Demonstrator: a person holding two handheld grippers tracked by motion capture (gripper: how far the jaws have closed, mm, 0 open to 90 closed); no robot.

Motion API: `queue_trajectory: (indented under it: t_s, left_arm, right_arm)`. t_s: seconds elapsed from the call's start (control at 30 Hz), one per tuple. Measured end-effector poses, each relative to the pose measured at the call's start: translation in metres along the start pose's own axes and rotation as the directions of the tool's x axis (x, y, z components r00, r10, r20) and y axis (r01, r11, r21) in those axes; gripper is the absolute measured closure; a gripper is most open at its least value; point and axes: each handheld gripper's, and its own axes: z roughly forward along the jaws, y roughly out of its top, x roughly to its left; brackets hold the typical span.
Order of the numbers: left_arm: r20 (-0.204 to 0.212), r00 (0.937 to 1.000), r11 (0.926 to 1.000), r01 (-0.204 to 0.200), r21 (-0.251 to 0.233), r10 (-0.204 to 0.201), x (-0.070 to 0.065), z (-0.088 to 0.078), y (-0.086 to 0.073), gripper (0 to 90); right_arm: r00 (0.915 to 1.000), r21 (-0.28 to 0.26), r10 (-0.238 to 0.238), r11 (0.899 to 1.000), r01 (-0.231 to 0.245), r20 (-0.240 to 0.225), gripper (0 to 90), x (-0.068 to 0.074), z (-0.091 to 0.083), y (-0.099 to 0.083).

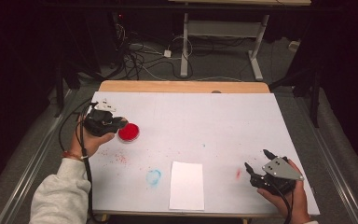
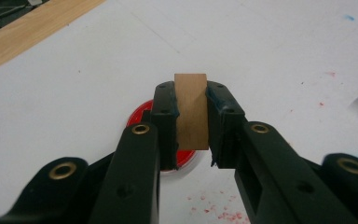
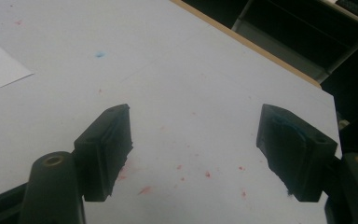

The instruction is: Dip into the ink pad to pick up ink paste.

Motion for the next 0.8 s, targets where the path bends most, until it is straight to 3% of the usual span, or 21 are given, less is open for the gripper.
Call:
queue_trajectory:
  t_s: [0.3,0.43,0.57,0.8]
  left_arm:
    - [0.002,0.9998,0.9998,-0.02,0.005,0.02,0.0,-0.01,0.006,73.7]
    - [0.014,0.9999,0.9992,-0.005,0.039,0.004,0.007,0.0,0.004,73.7]
    - [0.029,0.9995,0.9953,0.009,0.097,-0.012,0.012,0.021,-0.002,73.7]
    - [0.046,0.9976,0.9893,0.045,0.139,-0.052,0.018,0.045,-0.008,73.7]
  right_arm:
    - [1.0,-0.005,-0.003,1.0,0.003,0.007,26.1,0.0,-0.001,0.001]
    - [1.0,0.001,-0.009,1.0,0.009,0.002,26.1,0.001,-0.001,0.0]
    - [0.9999,0.009,-0.008,1.0,0.008,0.006,26.0,0.0,-0.001,-0.001]
    - [0.9999,0.021,-0.016,1.0,0.015,0.004,25.7,0.001,0.001,-0.002]
